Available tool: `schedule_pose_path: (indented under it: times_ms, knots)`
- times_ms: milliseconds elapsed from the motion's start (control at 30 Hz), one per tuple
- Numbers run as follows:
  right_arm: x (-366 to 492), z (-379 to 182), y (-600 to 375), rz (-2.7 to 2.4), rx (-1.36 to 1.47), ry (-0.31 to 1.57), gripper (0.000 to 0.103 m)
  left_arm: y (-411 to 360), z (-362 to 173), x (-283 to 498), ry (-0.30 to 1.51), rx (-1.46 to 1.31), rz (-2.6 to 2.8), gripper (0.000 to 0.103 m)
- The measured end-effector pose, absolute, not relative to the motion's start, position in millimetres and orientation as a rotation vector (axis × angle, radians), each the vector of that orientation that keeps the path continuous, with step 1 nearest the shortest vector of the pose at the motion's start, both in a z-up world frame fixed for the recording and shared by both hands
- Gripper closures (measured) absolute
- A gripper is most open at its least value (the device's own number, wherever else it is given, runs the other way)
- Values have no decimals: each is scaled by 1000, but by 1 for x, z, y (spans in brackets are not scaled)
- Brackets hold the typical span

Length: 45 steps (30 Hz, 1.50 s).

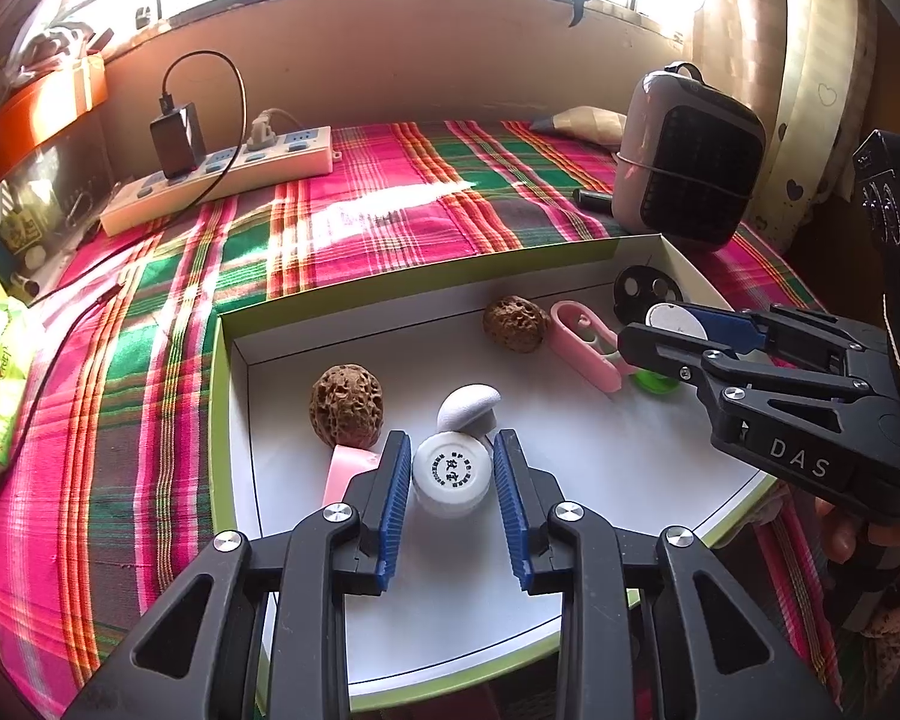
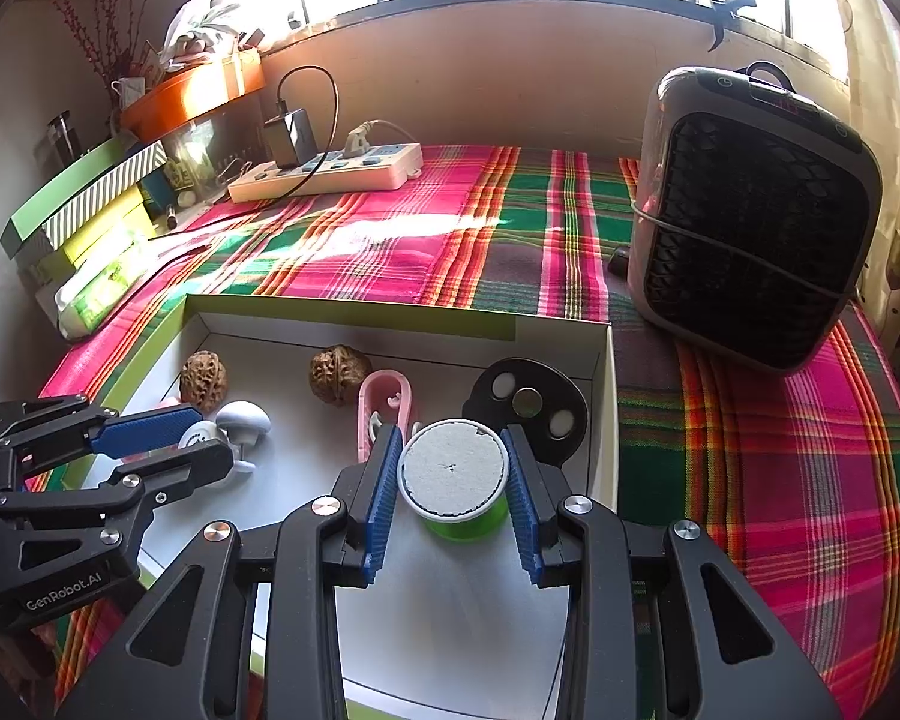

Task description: Organize objects

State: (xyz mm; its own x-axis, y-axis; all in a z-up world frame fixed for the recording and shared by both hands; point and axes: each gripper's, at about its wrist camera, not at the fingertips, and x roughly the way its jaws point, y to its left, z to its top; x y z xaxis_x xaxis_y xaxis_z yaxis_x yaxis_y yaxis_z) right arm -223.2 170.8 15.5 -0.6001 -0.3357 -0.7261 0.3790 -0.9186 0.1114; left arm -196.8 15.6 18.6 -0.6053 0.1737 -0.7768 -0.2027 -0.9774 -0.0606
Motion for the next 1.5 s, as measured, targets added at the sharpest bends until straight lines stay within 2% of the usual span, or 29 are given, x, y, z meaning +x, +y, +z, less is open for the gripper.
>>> schedule_pose_path:
  times_ms: [233, 300, 367, 1500]
  knots:
    - [-223, 15, 170, -2498, 1118, 85, 65, 17, 19, -195, 85, -1273, 2673, 69]
    - [-222, 15, 170, -2496, 1113, 80, 60, 20, 21, -192, 158, -1246, 2708, 68]
    - [-220, 16, 169, -2493, 1106, 84, 56, 18, 21, -192, 131, -1252, 2687, 68]
    - [-176, 36, 158, -2574, 1016, 74, 55, 3, 44, -147, 81, -1105, 2840, 68]
